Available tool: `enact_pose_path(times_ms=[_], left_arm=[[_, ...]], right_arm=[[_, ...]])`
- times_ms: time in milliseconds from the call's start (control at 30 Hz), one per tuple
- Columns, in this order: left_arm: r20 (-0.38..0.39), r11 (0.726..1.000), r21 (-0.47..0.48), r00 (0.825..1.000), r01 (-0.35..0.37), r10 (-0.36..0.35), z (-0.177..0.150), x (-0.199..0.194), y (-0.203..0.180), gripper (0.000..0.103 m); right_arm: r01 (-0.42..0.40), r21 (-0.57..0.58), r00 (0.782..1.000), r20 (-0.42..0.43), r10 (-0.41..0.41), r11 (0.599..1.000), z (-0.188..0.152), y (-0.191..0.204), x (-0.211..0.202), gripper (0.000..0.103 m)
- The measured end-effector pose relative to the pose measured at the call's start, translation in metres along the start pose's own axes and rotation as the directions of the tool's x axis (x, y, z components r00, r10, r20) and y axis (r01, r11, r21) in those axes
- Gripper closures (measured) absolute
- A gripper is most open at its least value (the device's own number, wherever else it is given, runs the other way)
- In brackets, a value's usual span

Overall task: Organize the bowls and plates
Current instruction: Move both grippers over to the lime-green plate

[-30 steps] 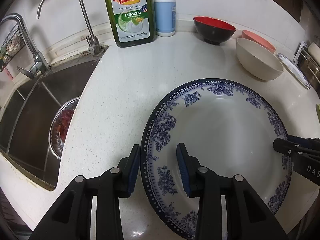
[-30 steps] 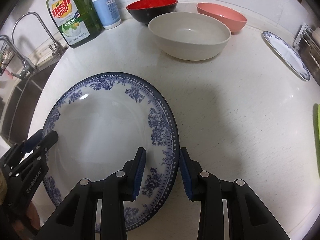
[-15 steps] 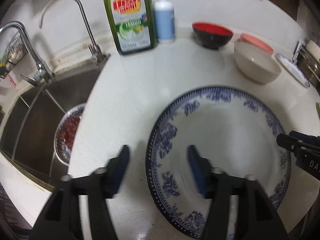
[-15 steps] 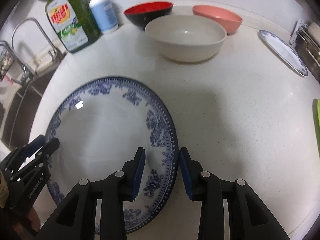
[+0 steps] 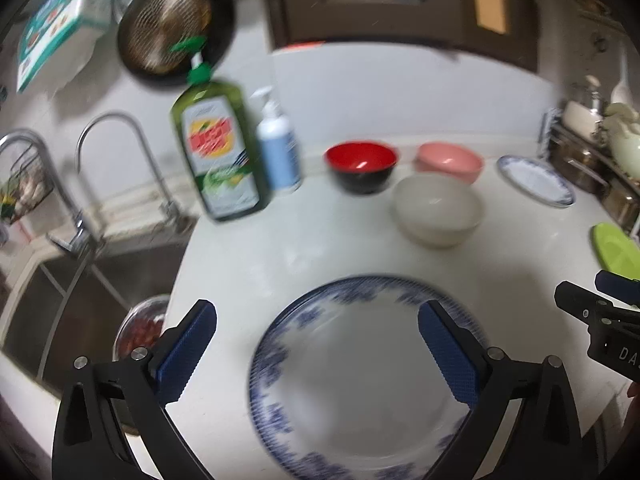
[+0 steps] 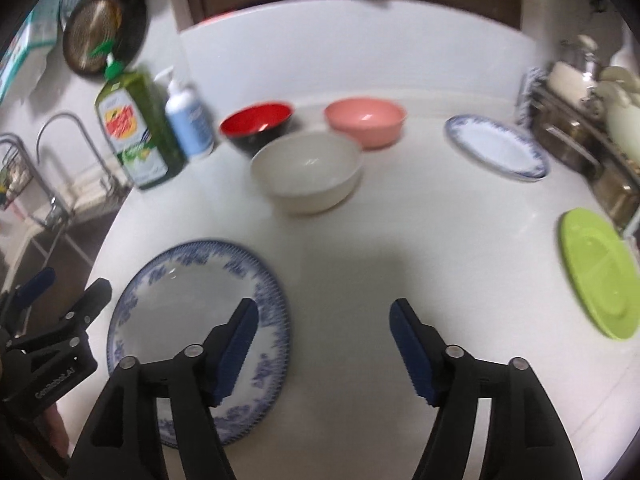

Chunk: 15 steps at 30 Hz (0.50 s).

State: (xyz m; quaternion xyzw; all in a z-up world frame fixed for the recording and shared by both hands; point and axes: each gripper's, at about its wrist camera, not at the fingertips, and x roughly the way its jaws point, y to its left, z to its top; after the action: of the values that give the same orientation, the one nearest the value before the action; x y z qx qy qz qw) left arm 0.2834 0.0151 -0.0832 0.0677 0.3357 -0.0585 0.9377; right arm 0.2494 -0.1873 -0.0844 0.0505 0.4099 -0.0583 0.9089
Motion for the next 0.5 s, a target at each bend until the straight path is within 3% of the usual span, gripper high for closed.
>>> enact_pose_path(times_ms=[200, 500], left_arm=[[0.037, 0.996, 0.011, 0.996, 0.085, -0.086, 0.025, -0.015, -0.042, 0.0], [0.093, 0.975, 0.108, 0.974, 0.196, -0.207, 0.049, -0.035, -0.131, 0.0]], right_arm=[[0.074, 0.041, 0.993, 0.089, -0.077, 0.996, 0.003, -0.037, -0.035, 0.021], [0.172, 0.134, 0.97, 0.147, -0.192, 0.976, 0.001, -0.115, -0.074, 0.021]])
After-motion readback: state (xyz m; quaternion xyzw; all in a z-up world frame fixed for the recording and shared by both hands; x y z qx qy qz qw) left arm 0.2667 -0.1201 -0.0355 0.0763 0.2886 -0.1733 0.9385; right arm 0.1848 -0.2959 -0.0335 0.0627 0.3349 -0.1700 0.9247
